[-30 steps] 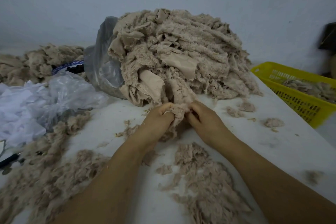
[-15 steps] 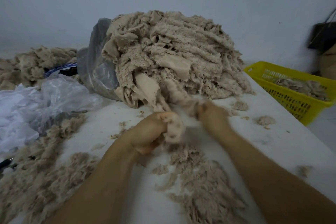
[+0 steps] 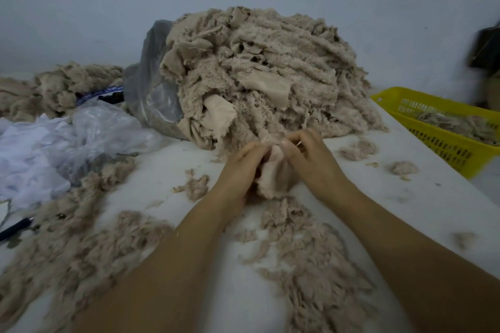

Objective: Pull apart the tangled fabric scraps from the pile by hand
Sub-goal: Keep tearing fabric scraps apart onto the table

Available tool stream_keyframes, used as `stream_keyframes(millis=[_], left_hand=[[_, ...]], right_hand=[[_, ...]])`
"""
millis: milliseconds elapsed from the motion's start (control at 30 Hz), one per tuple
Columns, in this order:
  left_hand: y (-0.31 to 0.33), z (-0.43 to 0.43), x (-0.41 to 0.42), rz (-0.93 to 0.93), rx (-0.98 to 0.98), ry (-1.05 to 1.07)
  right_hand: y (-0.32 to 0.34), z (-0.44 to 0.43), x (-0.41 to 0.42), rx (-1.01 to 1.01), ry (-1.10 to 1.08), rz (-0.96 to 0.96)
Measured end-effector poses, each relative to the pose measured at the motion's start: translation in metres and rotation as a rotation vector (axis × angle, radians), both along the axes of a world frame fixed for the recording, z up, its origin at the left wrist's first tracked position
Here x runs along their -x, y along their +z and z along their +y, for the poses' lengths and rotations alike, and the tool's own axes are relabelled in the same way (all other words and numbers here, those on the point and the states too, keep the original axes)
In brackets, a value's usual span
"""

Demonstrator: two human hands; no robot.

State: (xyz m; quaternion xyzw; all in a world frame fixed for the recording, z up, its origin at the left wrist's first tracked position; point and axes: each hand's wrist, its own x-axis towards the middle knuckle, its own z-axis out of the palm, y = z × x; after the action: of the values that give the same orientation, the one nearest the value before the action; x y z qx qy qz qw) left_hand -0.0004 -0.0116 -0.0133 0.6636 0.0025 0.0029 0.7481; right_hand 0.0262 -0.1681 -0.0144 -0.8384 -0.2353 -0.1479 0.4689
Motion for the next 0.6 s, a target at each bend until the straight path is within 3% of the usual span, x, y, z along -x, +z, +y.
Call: stream_keyframes(millis=[100, 200, 267, 400, 500, 600], left_hand=[[-0.002, -0.005, 0.003, -0.023, -0.005, -0.018], [-0.001, -0.006, 0.003, -0.032, 0.02, -0.001], [-0.002, -0.005, 0.003, -0.084, -0.127, 0.008], [-0.01, 0.005, -0.007, -0.192, -0.62, 0.077], [-0.006, 0.019, -0.014, -0.16, -0.686, 0.185], [-0.005, 0.031, -0.019, -0.157, -0.74, 0.24]], right_hand=[[-0.005, 0.003, -0.001, 0.171, 0.018, 0.055], [-0.007, 0.002, -0.003, 0.161, 0.043, 0.023], [-0.006, 0.001, -0.004, 0.001, 0.003, 0.066], [-0.004, -0.006, -0.008, -0.244, -0.163, 0.184], [0.003, -0.018, -0.014, -0.438, -0.26, 0.293], [0.006, -0.027, -0.018, -0.553, -0.385, 0.272]])
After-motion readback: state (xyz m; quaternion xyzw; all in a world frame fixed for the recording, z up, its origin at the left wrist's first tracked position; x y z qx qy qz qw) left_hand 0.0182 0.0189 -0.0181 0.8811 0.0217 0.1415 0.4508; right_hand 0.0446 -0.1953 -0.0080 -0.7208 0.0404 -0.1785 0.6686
